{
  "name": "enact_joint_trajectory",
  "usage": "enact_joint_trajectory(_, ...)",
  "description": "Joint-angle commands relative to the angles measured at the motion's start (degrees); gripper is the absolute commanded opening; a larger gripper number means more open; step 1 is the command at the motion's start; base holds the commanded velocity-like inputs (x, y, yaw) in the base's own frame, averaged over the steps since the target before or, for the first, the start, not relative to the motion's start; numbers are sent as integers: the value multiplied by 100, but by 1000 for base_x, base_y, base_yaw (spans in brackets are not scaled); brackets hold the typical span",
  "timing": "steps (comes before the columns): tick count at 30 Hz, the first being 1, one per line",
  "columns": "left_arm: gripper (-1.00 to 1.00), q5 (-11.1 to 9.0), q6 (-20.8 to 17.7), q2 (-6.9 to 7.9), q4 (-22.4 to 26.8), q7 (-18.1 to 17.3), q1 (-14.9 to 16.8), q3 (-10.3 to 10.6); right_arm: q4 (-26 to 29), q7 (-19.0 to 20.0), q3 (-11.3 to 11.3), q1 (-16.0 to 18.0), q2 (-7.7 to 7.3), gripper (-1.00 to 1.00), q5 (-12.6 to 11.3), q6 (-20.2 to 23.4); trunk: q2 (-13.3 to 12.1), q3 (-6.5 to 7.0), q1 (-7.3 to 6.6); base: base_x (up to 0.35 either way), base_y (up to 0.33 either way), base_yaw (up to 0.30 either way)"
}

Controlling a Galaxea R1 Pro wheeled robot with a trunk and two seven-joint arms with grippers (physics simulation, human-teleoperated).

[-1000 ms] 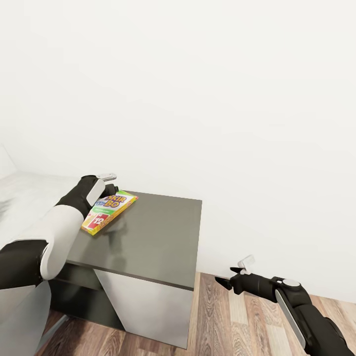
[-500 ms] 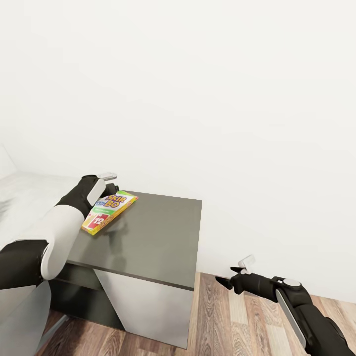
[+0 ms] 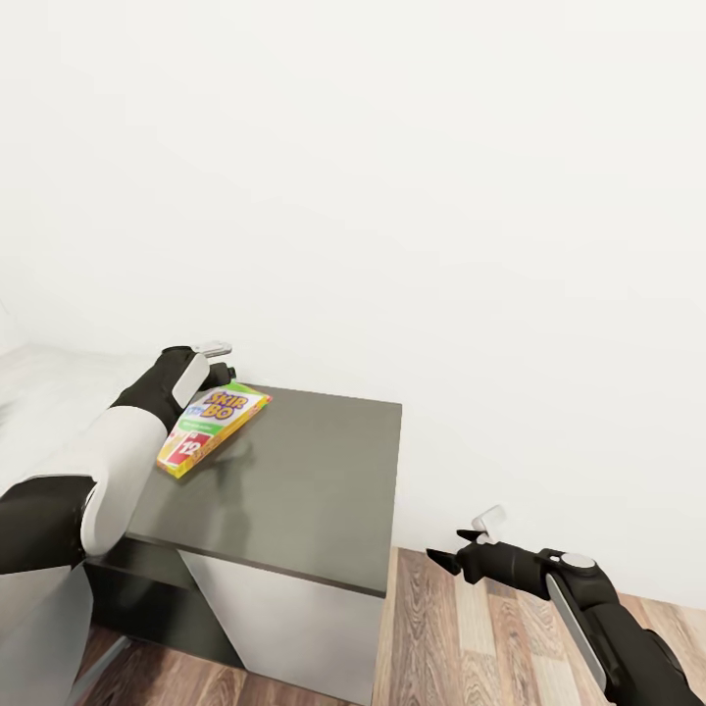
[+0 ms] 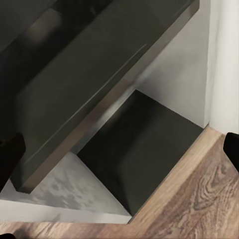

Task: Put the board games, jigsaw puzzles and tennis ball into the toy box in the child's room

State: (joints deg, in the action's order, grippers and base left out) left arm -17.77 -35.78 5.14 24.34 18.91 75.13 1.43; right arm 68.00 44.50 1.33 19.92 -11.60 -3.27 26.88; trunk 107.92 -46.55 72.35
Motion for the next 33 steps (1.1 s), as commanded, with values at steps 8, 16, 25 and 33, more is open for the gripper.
enact_joint_trajectory(8, 100, -52, -22, 4, 10, 43, 2, 17, 6, -6, 15, 3, -1, 100, -33, 45, 2, -5, 0, 28, 0, 0)
enact_joint_trajectory(16, 100, -58, -13, -4, 10, 43, 2, 24, 3, -9, 16, 3, -1, 100, -26, 45, 2, -5, 0, 52, 0, 0)
enact_joint_trajectory(25, 100, -60, -60, -19, 5, 57, 2, 24, 2, -11, 16, 3, -1, 100, -24, 45, 2, -5, 0, 5, 0, 0)
enact_joint_trajectory(33, 100, -66, -129, -36, -16, 54, 2, 11, 2, -11, 16, 3, -1, 100, -24, 45, 2, -5, 0, 0, 0, 0)
